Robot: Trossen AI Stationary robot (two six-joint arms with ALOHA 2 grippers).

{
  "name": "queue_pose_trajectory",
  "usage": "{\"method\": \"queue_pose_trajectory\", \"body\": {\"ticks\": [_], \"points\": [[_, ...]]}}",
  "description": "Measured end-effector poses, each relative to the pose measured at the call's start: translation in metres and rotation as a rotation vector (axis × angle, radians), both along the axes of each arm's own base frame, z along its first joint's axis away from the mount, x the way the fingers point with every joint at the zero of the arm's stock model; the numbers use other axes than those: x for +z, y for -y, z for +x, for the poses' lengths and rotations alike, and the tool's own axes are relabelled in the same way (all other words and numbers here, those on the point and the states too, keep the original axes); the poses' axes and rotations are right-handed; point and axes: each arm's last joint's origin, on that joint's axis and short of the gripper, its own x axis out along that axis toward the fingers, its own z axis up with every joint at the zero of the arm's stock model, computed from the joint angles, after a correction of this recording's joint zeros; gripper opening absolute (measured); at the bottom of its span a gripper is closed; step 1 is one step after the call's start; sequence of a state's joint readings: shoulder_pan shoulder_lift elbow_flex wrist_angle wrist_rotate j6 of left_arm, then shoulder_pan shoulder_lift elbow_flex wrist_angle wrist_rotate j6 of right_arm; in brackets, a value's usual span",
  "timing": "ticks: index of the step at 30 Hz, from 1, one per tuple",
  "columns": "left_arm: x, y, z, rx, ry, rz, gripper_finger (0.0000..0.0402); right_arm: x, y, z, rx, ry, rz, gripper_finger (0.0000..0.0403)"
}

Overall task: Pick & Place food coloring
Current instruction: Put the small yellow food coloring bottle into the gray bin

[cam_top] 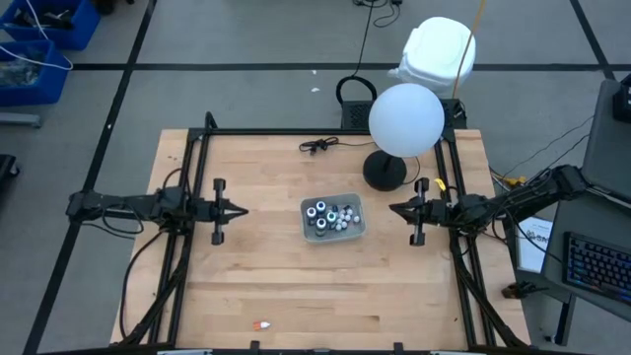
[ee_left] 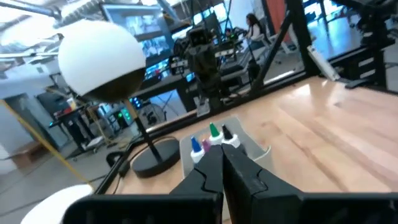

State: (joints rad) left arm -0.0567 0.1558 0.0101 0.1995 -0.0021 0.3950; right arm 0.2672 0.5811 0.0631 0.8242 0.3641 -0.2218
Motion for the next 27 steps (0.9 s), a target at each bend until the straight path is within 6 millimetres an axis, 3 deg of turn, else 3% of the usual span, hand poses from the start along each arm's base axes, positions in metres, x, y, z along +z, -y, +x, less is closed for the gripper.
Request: {"method": "queue_pose_trajectory", "body": {"ticks": [9, 12, 16, 18, 22, 27], "points": [[-0.01, -0.003, 0.0, 0.102, -0.101, -0.13, 0.001, -0.002, 0.0, 0.001, -0.003, -0.019, -0.015, 0.0], [-0.014, -0.003, 0.0, 0.101, -0.145, -0.163, 0.0004, -0.006, -0.001, 0.002, 0.013, -0.054, 0.053, 0.0], [-0.015, -0.002, 0.0, 0.058, -0.166, -0.109, 0.0011, -0.01, 0.001, 0.003, -0.034, -0.088, 0.108, 0.0], [-0.013, -0.001, -0.001, 0.031, -0.168, -0.08, 0.0017, -0.013, 0.001, 0.003, -0.093, -0.121, 0.151, 0.0], [0.006, -0.001, -0.003, 0.024, -0.137, -0.12, 0.001, -0.008, -0.007, 0.003, -0.041, -0.166, 0.132, 0.0], [0.007, 0.0, -0.004, 0.01, -0.172, -0.11, 0.0008, -0.004, -0.008, -0.004, -0.012, -0.125, 0.109, 0.0]]}}
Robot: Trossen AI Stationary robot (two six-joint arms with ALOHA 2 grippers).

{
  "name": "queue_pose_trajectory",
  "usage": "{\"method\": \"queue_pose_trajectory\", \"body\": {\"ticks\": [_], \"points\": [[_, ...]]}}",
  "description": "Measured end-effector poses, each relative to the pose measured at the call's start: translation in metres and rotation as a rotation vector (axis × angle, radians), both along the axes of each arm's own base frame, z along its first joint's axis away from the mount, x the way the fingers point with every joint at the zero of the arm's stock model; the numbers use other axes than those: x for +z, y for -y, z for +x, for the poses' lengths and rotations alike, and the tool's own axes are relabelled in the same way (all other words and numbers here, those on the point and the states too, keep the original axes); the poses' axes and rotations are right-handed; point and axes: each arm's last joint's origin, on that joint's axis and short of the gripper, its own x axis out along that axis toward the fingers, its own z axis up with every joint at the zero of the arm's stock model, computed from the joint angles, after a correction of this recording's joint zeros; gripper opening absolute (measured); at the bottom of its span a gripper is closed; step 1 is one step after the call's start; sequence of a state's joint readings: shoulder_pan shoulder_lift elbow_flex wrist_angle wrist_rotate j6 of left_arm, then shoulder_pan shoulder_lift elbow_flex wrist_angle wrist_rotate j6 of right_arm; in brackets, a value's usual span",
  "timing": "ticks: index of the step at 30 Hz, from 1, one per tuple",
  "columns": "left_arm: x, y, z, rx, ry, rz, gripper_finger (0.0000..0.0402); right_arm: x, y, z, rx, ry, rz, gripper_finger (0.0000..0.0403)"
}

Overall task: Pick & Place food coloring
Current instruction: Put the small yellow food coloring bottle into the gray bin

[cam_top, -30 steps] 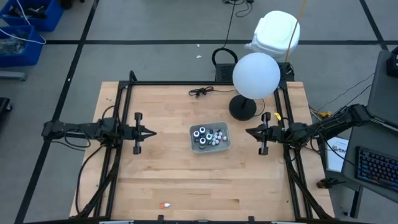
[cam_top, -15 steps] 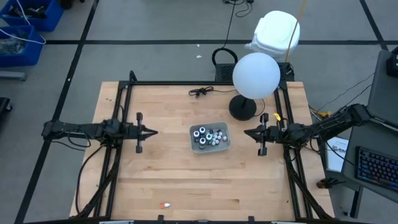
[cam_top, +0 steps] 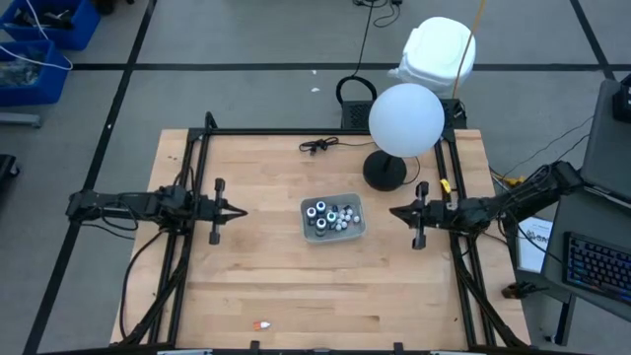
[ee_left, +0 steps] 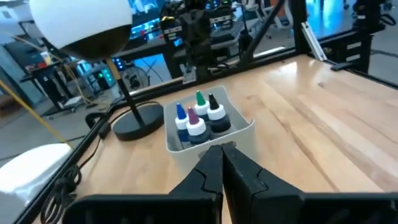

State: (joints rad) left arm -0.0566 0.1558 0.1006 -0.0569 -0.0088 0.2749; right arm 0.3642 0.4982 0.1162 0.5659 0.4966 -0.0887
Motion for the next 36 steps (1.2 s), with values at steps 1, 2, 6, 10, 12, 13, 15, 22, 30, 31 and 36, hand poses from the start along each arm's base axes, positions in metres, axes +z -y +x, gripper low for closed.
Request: {"method": "queue_pose_trajectory", "body": {"ticks": [1, 2, 6, 10, 12, 13, 15, 22, 30, 31, 36], "points": [[-0.001, 0.0, 0.0, -0.008, -0.001, 0.003, 0.0009, -0.002, 0.001, -0.002, -0.003, 0.004, 0.0, 0.0], [-0.003, 0.0, 0.0, -0.014, -0.007, 0.003, 0.0008, -0.006, 0.002, -0.003, -0.007, 0.002, -0.001, 0.0], [-0.002, 0.001, 0.0, -0.015, -0.003, -0.032, 0.0005, -0.004, 0.006, -0.008, -0.022, 0.036, 0.029, 0.0], [-0.003, 0.001, 0.001, -0.008, -0.007, -0.085, 0.0014, -0.008, 0.006, -0.009, 0.005, -0.001, 0.016, 0.0], [-0.004, 0.001, 0.0, -0.004, -0.02, -0.12, 0.0013, -0.007, 0.006, -0.009, 0.006, 0.007, 0.001, 0.0], [-0.004, 0.001, 0.0, -0.004, -0.022, -0.14, 0.001, -0.007, 0.006, -0.009, 0.002, 0.007, -0.011, 0.0], [-0.003, 0.001, 0.001, -0.022, -0.021, -0.171, 0.0005, -0.008, 0.006, -0.009, -0.006, -0.008, -0.036, 0.0], [0.001, 0.008, 0.01, -0.085, -0.06, -0.202, 0.0003, -0.007, 0.006, -0.009, -0.011, -0.006, -0.067, 0.0], [0.031, 0.037, 0.041, 0.052, -0.274, -0.178, 0.0008, -0.007, 0.006, -0.009, -0.013, -0.007, -0.085, 0.0], [0.034, 0.042, 0.047, 0.083, -0.313, -0.164, 0.0009, -0.007, 0.006, -0.009, -0.013, -0.007, -0.088, 0.0], [0.047, 0.079, 0.071, 0.108, -0.529, -0.117, 0.0009, -0.006, 0.007, -0.009, -0.016, 0.003, -0.105, 0.0]]}}
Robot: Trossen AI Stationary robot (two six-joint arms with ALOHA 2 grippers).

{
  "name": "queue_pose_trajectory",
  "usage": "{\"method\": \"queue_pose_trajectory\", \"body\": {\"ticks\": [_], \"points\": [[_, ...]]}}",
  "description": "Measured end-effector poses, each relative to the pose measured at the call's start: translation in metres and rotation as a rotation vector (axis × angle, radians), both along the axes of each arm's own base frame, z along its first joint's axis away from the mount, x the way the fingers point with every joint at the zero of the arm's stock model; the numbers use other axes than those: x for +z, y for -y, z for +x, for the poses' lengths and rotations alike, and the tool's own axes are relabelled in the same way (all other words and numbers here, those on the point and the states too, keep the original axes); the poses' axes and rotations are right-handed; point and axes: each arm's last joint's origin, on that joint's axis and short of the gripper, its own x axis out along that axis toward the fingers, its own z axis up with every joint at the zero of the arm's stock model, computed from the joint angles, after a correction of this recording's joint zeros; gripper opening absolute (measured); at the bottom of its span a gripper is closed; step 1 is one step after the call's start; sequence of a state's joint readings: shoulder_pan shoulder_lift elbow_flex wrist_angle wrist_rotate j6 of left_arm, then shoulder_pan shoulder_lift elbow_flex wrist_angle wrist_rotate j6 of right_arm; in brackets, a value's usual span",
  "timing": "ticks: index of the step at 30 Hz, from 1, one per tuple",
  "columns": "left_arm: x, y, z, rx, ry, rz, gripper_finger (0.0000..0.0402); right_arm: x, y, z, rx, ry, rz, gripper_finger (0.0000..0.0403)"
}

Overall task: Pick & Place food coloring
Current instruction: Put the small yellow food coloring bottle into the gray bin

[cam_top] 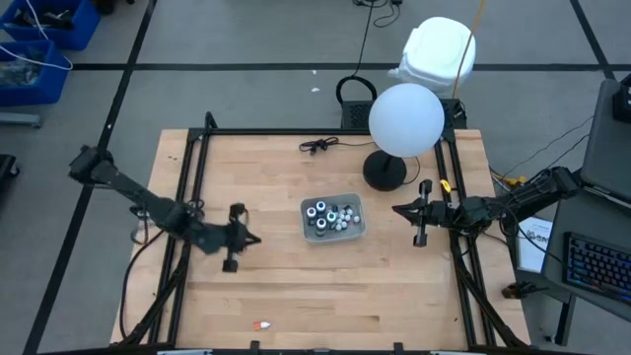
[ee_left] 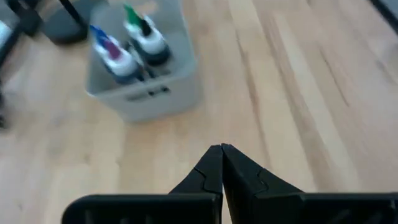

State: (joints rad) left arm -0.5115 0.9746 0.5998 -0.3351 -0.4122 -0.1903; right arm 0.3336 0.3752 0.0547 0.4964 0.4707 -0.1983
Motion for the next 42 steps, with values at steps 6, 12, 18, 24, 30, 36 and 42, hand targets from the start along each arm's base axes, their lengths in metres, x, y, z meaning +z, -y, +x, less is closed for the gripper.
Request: {"method": "queue_pose_trajectory", "body": {"ticks": [6, 12, 18, 24, 30, 36, 42], "points": [[0.01, 0.048, 0.025, 0.029, -0.246, -0.101, 0.0036, 0.0, 0.0, 0.0, -0.003, -0.003, -0.026, 0.0], [0.014, 0.103, 0.047, 0.061, -0.412, -0.183, 0.0121, 0.0, 0.0, 0.0, -0.006, -0.006, -0.056, 0.0], [0.0, 0.144, 0.06, 0.103, -0.546, -0.223, 0.0207, 0.002, 0.0, 0.0, -0.01, 0.009, -0.072, 0.0], [-0.023, 0.17, 0.063, 0.123, -0.649, -0.339, 0.0256, 0.003, 0.0, 0.0, -0.01, 0.018, -0.072, 0.0], [-0.042, 0.182, 0.07, 0.153, -0.61, -0.358, 0.0266, 0.005, 0.0, -0.001, -0.013, 0.032, -0.082, 0.0], [-0.074, 0.188, 0.072, 0.154, -0.727, -0.318, 0.0267, 0.006, 0.0, -0.001, -0.018, 0.04, -0.108, 0.0], [-0.085, 0.191, 0.073, 0.133, -0.77, -0.31, 0.0267, 0.006, 0.0, -0.001, -0.021, 0.037, -0.13, 0.0]]}}
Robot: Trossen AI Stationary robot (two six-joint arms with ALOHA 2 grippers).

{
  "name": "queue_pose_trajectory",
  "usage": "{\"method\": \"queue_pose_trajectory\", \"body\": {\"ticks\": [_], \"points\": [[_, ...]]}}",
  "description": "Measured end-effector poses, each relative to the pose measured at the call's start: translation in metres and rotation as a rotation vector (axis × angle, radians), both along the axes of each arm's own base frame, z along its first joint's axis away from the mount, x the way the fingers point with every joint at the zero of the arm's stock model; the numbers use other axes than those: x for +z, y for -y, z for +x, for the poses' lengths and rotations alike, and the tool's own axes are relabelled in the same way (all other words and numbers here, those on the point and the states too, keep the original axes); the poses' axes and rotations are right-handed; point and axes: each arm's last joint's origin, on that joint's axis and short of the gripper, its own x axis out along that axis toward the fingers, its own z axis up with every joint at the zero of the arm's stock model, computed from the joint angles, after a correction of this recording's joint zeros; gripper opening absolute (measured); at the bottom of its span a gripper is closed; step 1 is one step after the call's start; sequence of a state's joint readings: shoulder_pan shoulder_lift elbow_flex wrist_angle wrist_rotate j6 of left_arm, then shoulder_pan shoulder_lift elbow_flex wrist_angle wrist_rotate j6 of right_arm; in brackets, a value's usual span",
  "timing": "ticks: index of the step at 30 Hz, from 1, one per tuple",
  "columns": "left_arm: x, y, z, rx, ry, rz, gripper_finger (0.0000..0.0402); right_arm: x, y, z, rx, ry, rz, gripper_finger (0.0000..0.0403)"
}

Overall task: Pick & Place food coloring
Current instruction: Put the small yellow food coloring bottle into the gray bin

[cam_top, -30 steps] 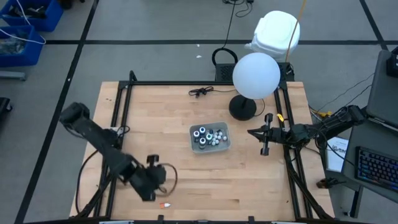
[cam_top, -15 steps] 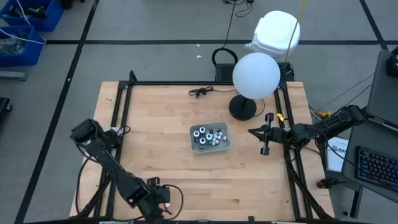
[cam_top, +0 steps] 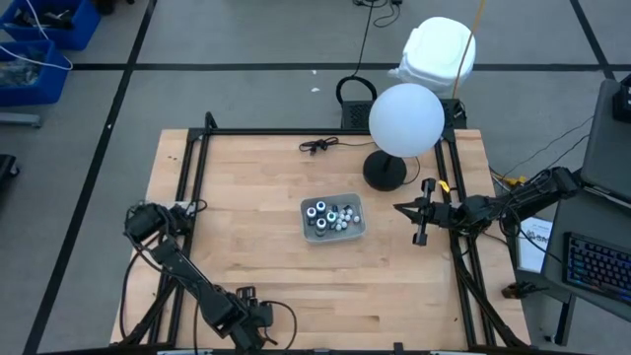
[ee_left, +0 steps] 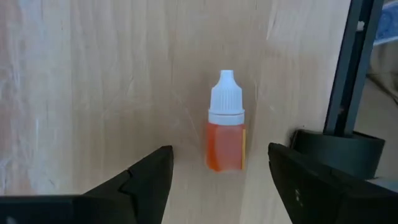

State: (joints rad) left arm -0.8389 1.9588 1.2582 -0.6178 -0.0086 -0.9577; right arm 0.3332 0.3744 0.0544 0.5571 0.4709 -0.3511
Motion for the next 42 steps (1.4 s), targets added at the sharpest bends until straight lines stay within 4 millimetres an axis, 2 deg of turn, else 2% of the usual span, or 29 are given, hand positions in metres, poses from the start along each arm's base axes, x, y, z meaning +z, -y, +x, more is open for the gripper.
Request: {"method": "queue_pose_trajectory", "body": {"ticks": [9, 12, 17, 25, 28, 32, 37, 42], "points": [[-0.001, -0.001, 0.004, -0.026, 0.076, 0.055, 0.0266, 0.0, 0.0, 0.0, 0.001, 0.001, 0.005, 0.0], [-0.004, -0.002, 0.005, -0.049, 0.083, 0.073, 0.0255, 0.0, 0.0, 0.0, 0.002, 0.001, 0.008, 0.0], [-0.009, -0.004, 0.007, -0.056, 0.054, 0.07, 0.0202, 0.0, 0.0, 0.0, 0.002, 0.0, 0.008, 0.0], [-0.005, -0.009, 0.014, -0.116, 0.066, 0.048, 0.0063, 0.0, 0.0, 0.0, 0.001, 0.0, 0.006, 0.0], [0.003, -0.012, 0.017, -0.163, 0.11, 0.04, 0.0063, 0.0, 0.0, 0.0, 0.001, -0.001, 0.002, 0.0], [0.034, -0.021, 0.022, -0.196, 0.271, 0.078, 0.0063, 0.0, 0.0, 0.0, 0.001, 0.0, 0.002, 0.0], [0.077, -0.038, 0.024, -0.292, 0.512, 0.248, 0.0063, 0.0, 0.0, 0.0, 0.001, 0.0, 0.002, 0.0], [0.125, -0.07, 0.028, -0.371, 0.691, 0.351, 0.007, 0.0, 0.0, 0.0, 0.003, 0.001, 0.013, 0.0]]}}
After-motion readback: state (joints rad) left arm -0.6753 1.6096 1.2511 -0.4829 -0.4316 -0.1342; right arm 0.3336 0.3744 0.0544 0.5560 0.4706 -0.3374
